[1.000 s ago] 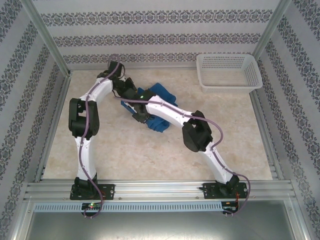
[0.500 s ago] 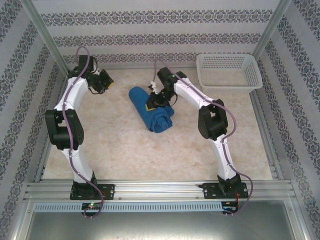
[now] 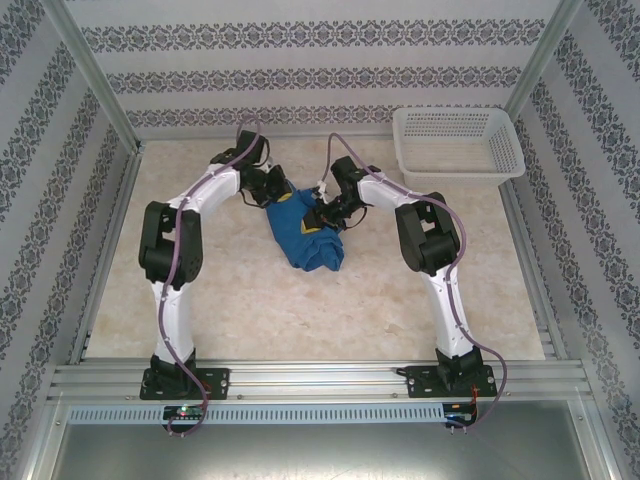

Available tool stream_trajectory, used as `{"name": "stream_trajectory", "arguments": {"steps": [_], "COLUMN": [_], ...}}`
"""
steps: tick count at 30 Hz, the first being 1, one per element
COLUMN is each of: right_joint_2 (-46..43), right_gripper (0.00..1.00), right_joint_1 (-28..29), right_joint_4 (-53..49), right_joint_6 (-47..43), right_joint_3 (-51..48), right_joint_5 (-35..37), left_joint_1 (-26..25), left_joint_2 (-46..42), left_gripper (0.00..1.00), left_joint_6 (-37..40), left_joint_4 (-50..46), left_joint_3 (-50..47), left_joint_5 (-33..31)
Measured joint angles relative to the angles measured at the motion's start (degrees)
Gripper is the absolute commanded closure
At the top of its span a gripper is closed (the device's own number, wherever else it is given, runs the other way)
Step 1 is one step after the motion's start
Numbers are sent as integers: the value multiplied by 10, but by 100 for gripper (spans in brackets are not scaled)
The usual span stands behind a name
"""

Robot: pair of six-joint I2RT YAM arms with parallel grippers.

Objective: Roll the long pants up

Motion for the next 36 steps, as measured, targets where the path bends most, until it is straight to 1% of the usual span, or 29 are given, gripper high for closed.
{"name": "stream_trajectory", "arguments": {"steps": [2,3,4,5,6,7,8,10,13,16,17,21,23,25,28,31,36], "right_joint_2": [-2,-5,-7,-12,-18,-26,-37,-64,-118,-169,-179,-190,-179,-146,-75,-12,34], "right_gripper": [100,92,79,55,27,17,11,8,7,4,2,2,2,2,2,2,2], "right_joint_1": [0,1,2,5,9,14,21,42,83,131,148,230,271,313,350,357,344], "right_joint_4": [5,5,4,2,-3,-8,-18,-34,-73,-105,-118,-162,-182,-212,-249,-276,-287], "right_joint_6": [0,0,-1,-2,-3,-7,-11,-16,-19,-16,-14,2,10,21,33,35,30], "right_joint_3": [-5,-5,-5,-5,-5,-5,-6,-9,-16,-16,-11,30,58,110,190,237,250], "right_joint_5": [1,6,14,27,44,63,89,150,270,393,431,582,649,716,780,831,896], "left_joint_1": [-2,-2,-2,-2,-3,-3,-4,-5,-8,-8,-8,-8,-8,-8,-8,-6,-5], "left_joint_2": [17,26,33,42,52,59,67,77,83,87,88,91,92,93,93,93,94], "left_gripper": [100,100,100,100,100,100,100,100,100,100,100,100,100,100,100,100,100], "left_joint_6": [-4,-5,-7,-8,-8,-8,-8,-8,-9,-9,-9,-12,-12,-14,-14,-15,-16], "left_joint_4": [-2,-6,-7,-9,-10,-11,-10,-9,-8,-3,-2,3,7,9,9,9,11], "left_joint_3": [18,30,41,54,65,73,81,91,98,100,100,100,100,100,100,100,100], "left_joint_5": [3,5,6,6,7,11,14,18,19,19,19,20,20,21,22,29,32]}}
